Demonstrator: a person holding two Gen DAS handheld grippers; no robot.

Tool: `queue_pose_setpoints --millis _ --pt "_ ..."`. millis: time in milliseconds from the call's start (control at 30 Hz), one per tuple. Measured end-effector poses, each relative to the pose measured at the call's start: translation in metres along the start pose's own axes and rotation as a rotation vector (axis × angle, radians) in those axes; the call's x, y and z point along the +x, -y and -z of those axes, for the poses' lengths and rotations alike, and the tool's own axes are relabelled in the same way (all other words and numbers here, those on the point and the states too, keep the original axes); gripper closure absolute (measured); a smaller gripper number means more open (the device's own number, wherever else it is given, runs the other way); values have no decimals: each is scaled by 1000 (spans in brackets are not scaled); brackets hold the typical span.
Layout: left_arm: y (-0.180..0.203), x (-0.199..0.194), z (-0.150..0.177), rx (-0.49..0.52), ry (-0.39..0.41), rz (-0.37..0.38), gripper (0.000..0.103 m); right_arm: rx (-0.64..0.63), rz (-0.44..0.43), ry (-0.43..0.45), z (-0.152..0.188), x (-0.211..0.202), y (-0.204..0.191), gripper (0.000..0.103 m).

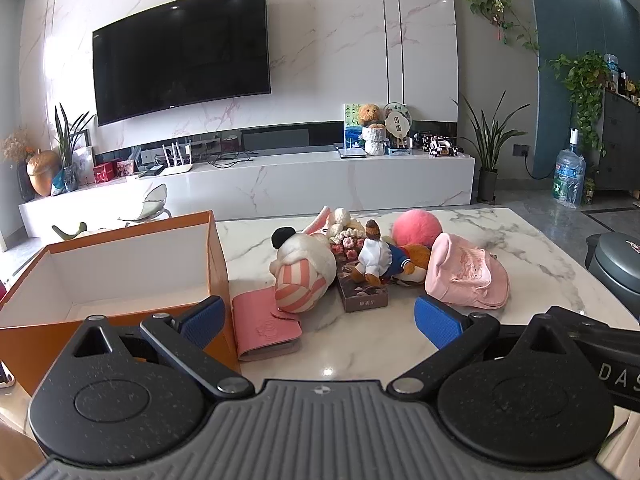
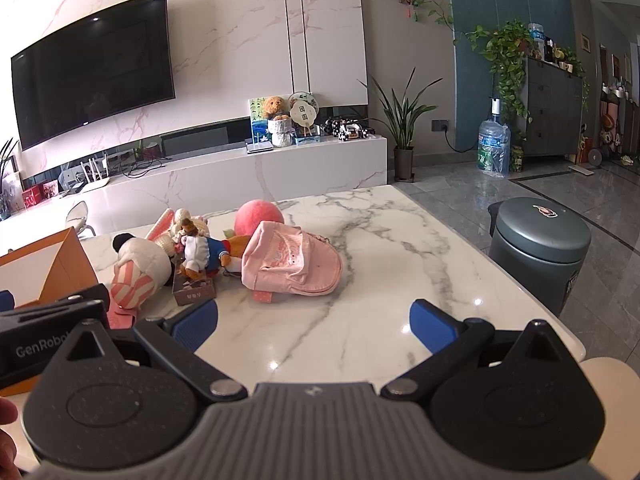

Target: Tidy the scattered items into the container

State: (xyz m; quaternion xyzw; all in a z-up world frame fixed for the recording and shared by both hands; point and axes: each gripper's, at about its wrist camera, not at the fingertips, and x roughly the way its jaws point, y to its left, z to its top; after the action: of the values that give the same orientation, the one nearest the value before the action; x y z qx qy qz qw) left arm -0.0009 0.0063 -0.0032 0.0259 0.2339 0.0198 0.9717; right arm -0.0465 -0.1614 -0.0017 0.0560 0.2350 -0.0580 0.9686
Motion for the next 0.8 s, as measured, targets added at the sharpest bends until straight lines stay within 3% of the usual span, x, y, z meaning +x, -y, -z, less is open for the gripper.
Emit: queue_pose_setpoints --millis 800 --pt "1 10 3 5 -24 1 0 -5 3 5 3 8 -2 0"
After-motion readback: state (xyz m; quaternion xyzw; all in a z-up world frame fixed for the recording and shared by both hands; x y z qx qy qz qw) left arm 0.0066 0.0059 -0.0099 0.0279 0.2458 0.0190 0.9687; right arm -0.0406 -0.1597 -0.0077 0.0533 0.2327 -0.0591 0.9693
